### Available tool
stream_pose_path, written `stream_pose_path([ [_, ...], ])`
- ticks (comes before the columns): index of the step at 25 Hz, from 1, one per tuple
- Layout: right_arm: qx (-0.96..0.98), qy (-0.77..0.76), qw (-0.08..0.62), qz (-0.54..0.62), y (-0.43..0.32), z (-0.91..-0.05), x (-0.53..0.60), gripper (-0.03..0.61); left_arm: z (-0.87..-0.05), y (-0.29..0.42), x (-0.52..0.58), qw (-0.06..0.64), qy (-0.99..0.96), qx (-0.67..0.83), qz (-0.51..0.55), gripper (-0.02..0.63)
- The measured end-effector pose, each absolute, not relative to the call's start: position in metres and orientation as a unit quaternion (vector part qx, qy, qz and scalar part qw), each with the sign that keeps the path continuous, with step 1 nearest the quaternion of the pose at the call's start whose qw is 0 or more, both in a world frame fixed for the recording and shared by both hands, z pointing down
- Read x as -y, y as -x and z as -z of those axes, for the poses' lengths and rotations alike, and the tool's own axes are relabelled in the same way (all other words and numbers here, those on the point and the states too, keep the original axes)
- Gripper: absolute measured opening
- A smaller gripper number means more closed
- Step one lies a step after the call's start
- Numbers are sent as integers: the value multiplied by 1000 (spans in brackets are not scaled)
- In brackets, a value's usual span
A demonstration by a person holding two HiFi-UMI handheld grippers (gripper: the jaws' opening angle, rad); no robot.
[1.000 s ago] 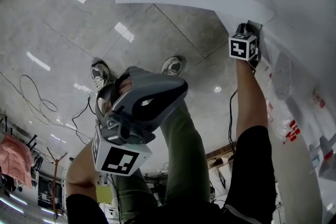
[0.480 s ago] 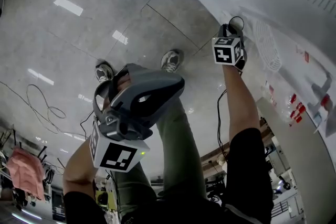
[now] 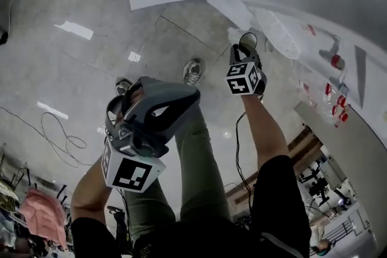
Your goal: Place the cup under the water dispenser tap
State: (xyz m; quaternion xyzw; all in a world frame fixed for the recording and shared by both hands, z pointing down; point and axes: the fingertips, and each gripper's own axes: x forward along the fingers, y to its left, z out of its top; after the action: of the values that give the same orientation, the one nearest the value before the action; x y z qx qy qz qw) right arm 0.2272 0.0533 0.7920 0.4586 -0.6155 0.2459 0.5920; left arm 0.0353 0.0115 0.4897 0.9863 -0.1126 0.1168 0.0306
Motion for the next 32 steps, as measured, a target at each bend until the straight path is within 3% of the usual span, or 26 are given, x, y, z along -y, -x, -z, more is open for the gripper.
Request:
stream_pose_path([
  [14,639,-444,579,-242,-202,-647,-118,77,-373,-40,-25,-8,-992,89,-92,20],
  [25,627,-470,592,-188,-259,-555,-94,77,-322,-65,-34,3,-992,98,-86,21],
  [32,621,-474,601,-170,-298,-540,-68,77,-304,-92,-26,-11,-992,106,-70,21],
])
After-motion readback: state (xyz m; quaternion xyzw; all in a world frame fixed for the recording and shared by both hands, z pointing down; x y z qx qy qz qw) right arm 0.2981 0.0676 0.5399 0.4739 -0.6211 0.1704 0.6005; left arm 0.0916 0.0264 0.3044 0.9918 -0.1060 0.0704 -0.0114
